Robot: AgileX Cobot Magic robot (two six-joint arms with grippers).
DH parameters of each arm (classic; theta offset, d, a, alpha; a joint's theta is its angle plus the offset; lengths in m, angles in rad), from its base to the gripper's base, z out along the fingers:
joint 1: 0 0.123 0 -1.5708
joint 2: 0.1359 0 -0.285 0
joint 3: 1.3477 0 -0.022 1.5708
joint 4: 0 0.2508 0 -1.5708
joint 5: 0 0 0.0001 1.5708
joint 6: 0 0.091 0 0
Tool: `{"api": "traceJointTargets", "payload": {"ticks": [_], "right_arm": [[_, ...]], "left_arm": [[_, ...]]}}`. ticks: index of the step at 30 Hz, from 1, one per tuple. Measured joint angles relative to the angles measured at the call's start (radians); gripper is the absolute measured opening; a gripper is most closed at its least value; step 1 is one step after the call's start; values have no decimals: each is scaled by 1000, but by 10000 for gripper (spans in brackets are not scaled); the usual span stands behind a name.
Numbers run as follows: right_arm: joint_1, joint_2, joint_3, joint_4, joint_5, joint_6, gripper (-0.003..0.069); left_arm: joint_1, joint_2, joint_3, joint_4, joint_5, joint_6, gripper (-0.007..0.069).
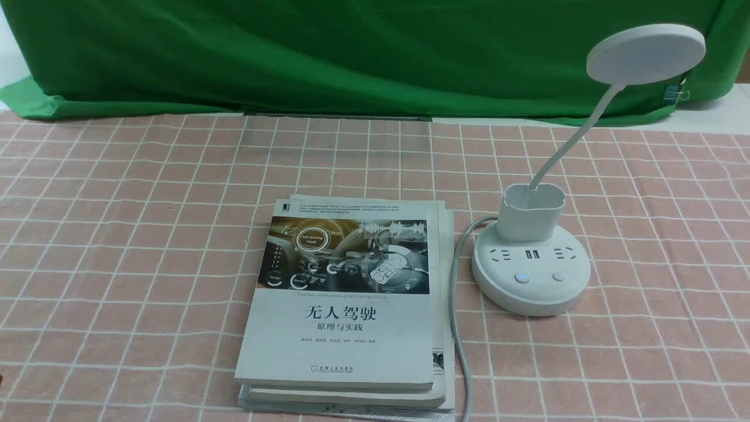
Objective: Turn on the table lamp on the pink coffee tablecloth with your hand.
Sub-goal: 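Press the button on the base of the white desk lamp with the right gripper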
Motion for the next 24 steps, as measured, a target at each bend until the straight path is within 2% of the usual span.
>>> {"api": "traceJointTargets", "payload": {"ticks": [19, 24], "right_arm": [[0, 0, 0, 0, 0, 1, 242], [0, 0, 0, 0, -33, 67, 242]], "left_arm": [[0, 0, 0, 0, 0, 0, 19], [0, 0, 0, 0, 0, 0, 19]]}}
